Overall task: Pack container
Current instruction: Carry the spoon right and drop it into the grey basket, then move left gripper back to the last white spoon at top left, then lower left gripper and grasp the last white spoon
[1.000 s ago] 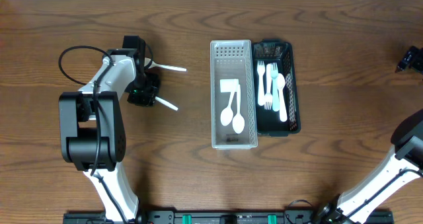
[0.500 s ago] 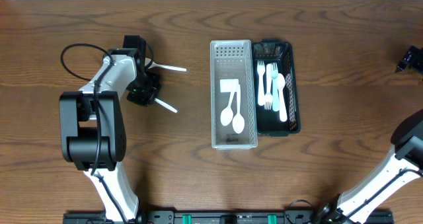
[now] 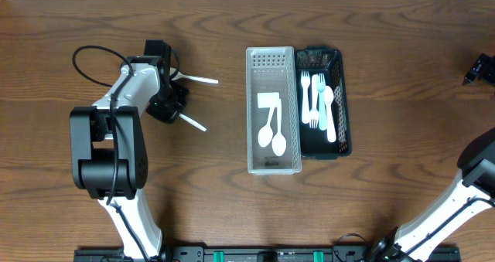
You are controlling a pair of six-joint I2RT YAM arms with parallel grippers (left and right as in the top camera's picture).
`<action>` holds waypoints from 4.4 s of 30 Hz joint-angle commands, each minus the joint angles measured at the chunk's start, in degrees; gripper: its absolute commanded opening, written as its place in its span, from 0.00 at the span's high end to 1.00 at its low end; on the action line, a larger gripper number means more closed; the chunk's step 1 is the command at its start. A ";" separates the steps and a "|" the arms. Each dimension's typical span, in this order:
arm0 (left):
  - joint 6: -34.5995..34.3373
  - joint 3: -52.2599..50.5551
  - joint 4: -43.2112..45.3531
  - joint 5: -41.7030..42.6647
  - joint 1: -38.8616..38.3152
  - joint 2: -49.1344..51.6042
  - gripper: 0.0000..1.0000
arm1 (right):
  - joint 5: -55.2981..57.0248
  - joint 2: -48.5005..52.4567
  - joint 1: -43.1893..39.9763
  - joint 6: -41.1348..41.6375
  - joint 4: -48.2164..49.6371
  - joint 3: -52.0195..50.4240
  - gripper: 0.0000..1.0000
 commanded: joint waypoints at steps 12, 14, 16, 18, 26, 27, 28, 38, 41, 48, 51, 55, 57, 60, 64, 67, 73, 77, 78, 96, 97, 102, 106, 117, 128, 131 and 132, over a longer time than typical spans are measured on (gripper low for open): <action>13.42 1.18 5.95 -2.97 -5.73 -18.05 0.94 | 0.13 -1.40 0.04 0.79 -0.02 -0.11 0.01; 14.45 1.18 7.43 -2.95 -8.63 -21.49 0.94 | 0.13 -1.40 0.00 0.81 -0.02 -0.11 0.01; 15.96 1.18 8.92 -2.97 -12.09 -24.44 0.94 | 0.13 -1.40 0.00 0.81 -0.02 -0.11 0.01; 17.79 1.18 10.05 -2.99 -15.80 -26.53 0.93 | 0.13 -1.40 0.04 0.81 -0.02 -0.11 0.01; 20.02 1.11 9.25 -3.04 -28.37 -26.95 0.94 | 0.13 -1.40 0.04 0.81 -0.02 -0.11 0.01; 20.17 1.05 9.05 -3.04 -29.55 -26.69 0.93 | 0.13 -1.40 0.04 0.81 -0.02 -0.11 0.01; 20.74 0.98 8.98 -3.02 -30.47 -26.51 0.93 | 0.13 -1.40 0.04 0.81 -0.02 -0.11 0.01; 22.12 0.83 6.91 -3.02 -36.52 -22.62 0.67 | 0.13 -1.40 0.00 0.81 -0.02 -0.11 0.01; 22.14 0.83 7.37 -3.04 -36.76 -22.12 0.50 | 0.13 -1.40 0.09 0.81 -0.02 -0.11 0.01; 26.88 1.27 11.87 -4.76 -33.64 -22.23 0.03 | 0.13 -1.40 0.00 0.79 0.00 -0.11 0.01; 26.12 2.25 14.08 -4.85 -29.70 -22.25 0.02 | 0.13 -1.40 0.00 0.81 -0.02 -0.11 0.01; 7.98 2.93 14.21 -10.23 -20.83 -22.25 0.02 | 0.13 -1.40 0.00 0.81 -0.02 -0.11 0.01; 2.73 2.99 14.23 -9.92 -16.85 -22.12 0.02 | 0.13 -1.40 0.00 0.81 0.00 -0.11 0.01; 4.11 3.74 14.21 -8.11 -12.74 -22.12 0.02 | 0.13 -1.40 0.00 0.81 0.00 -0.11 0.01; 8.59 5.57 11.98 -9.84 -11.96 -22.10 0.02 | 0.13 -1.40 -0.11 0.79 -0.02 -0.11 0.01; 8.59 6.21 9.25 -13.90 -11.87 -21.62 0.02 | 0.13 -1.40 -0.11 0.81 -0.02 -0.11 0.01; 12.11 17.62 -3.91 -13.05 -10.75 -11.74 0.02 | 0.13 -1.40 0.04 0.79 -0.02 -0.11 0.01; 15.04 31.23 -14.01 -13.11 -10.75 -2.38 0.02 | 0.13 -1.40 0.00 0.81 0.00 -0.11 0.01; 14.93 33.64 -15.08 -13.11 -10.62 -0.87 0.02 | 0.13 -1.40 0.00 0.81 -0.02 -0.11 0.01; -1.22 38.66 -18.51 -0.83 -3.02 15.58 0.02 | 0.13 -1.40 0.00 0.79 -0.02 -0.11 0.01; -1.60 38.66 -18.49 -0.83 -3.08 16.00 0.02 | 0.13 -1.40 0.00 0.81 0.00 -0.11 0.01; -3.32 38.66 -18.43 -0.81 -3.34 17.11 0.02 | 0.13 -1.40 0.00 0.81 -0.02 -0.11 0.01; -3.78 38.66 -18.40 -0.83 -3.39 17.25 0.02 | 0.13 -1.40 0.00 0.81 -0.02 -0.11 0.01; -9.42 38.66 -18.43 -1.03 -3.21 18.69 0.02 | 0.13 -1.40 0.00 0.79 -0.02 -0.11 0.01; -14.82 38.64 -18.43 -1.07 -2.01 19.58 0.02 | 0.13 -1.40 0.00 0.81 -0.02 -0.11 0.01; -15.34 38.64 -18.43 -1.03 -1.09 19.58 0.02 | 0.13 -1.40 0.00 0.79 0.00 -0.11 0.01; -15.34 38.64 -18.45 -1.03 -0.81 19.58 0.02 | 0.13 -1.40 0.00 0.81 -0.02 -0.11 0.01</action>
